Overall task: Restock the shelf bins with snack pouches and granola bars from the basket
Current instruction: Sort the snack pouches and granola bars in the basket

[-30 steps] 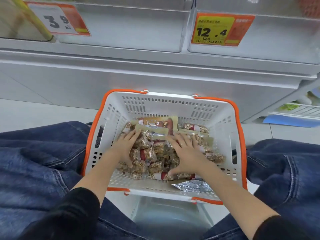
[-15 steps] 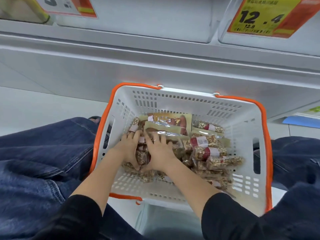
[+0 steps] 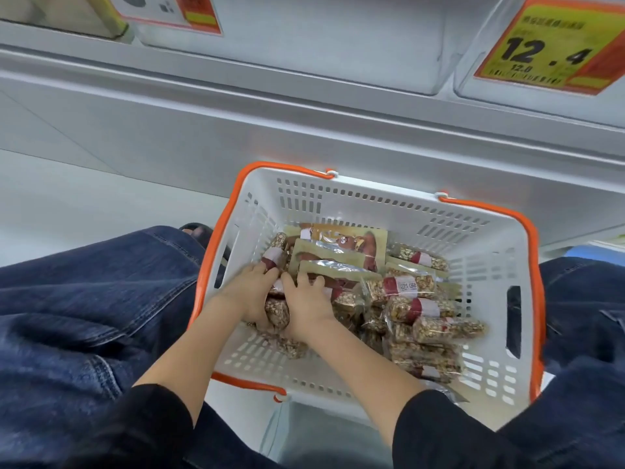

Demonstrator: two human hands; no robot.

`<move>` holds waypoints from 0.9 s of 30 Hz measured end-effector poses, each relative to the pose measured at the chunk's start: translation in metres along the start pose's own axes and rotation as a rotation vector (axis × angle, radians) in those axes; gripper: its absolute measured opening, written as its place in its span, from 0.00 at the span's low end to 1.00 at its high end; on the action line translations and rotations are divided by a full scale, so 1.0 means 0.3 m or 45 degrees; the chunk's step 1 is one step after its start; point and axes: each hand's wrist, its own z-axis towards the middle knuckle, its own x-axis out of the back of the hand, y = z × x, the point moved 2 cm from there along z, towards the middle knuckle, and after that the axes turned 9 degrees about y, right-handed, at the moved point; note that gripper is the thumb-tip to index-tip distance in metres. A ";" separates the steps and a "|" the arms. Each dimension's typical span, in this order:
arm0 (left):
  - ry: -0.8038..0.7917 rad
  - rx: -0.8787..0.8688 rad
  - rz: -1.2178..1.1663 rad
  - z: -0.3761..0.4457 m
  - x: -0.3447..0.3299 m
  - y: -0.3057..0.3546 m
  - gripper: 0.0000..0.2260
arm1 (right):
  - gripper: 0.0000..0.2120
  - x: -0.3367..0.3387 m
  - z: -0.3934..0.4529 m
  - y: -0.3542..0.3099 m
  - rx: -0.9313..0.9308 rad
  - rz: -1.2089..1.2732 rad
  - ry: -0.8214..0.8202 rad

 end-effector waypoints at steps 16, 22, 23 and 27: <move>0.438 -0.478 0.147 -0.043 0.355 0.593 0.43 | 0.41 0.371 -0.390 0.491 -0.013 0.330 0.413; 0.064 -0.544 -0.100 -0.007 0.194 0.773 0.52 | 0.54 0.232 -0.539 0.736 -0.331 0.106 0.008; 0.038 -0.570 -0.102 -0.012 0.160 0.759 0.54 | 0.57 0.203 -0.544 0.741 -0.334 0.053 -0.043; 0.108 -0.475 -0.414 -0.072 0.137 0.666 0.54 | 0.62 0.222 -0.554 0.721 -0.341 0.072 -0.164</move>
